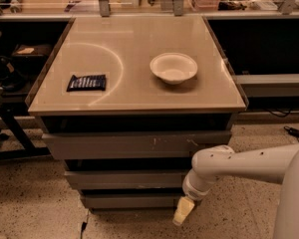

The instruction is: Close middle drawer

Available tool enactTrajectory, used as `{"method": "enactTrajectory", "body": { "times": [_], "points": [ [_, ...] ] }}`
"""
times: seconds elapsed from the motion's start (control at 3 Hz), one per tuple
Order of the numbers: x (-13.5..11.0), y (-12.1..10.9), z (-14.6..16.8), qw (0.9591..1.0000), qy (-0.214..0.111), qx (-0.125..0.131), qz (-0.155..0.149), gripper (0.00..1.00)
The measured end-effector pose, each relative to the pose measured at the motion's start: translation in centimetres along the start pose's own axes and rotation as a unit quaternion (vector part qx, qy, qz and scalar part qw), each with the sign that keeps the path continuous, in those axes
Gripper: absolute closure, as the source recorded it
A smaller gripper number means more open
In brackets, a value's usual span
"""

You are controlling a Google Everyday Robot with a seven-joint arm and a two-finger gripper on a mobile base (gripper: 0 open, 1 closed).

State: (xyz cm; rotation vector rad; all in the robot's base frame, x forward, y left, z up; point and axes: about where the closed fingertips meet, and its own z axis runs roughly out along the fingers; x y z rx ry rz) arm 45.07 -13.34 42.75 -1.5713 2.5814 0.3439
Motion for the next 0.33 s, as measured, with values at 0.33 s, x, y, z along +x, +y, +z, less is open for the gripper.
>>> {"method": "enactTrajectory", "body": {
  "times": [0.33],
  "points": [
    [0.00, 0.00, 0.00, 1.0000, 0.000, 0.000, 0.000, 0.00]
  ]
}}
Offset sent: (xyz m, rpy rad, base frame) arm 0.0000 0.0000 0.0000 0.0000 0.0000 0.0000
